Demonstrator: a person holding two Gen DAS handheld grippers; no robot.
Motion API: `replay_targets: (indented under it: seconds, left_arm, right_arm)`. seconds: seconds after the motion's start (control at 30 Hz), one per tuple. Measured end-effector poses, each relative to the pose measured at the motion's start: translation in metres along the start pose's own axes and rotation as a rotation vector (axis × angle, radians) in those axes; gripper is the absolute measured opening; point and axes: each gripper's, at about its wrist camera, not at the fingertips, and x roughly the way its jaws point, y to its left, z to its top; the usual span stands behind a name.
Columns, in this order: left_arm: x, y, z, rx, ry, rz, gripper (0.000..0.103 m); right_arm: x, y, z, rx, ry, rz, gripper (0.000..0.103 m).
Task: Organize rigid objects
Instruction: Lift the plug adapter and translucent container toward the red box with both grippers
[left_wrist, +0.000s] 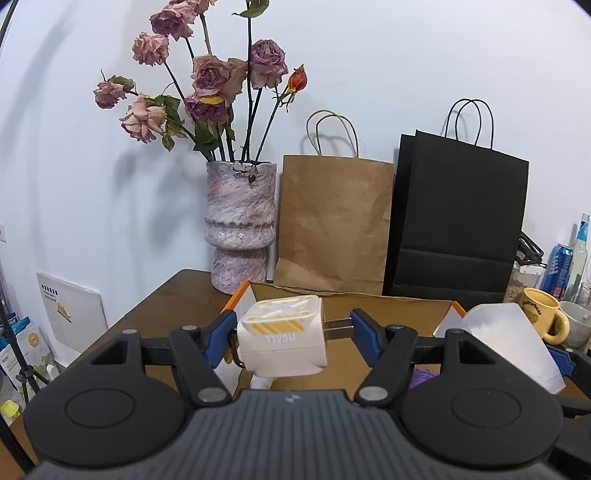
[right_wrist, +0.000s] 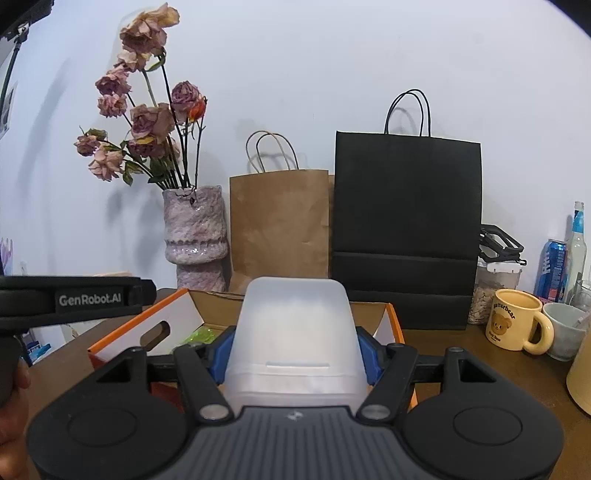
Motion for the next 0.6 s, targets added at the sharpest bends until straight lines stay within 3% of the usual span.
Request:
replay_targets:
  seconds: [0.6]
  left_arm:
    - [0.053,-0.012,0.008,0.034,0.018,0.007,0.069]
  right_arm:
    - [0.057,-0.013,0.011,0.004,0.061,0.008,0.065]
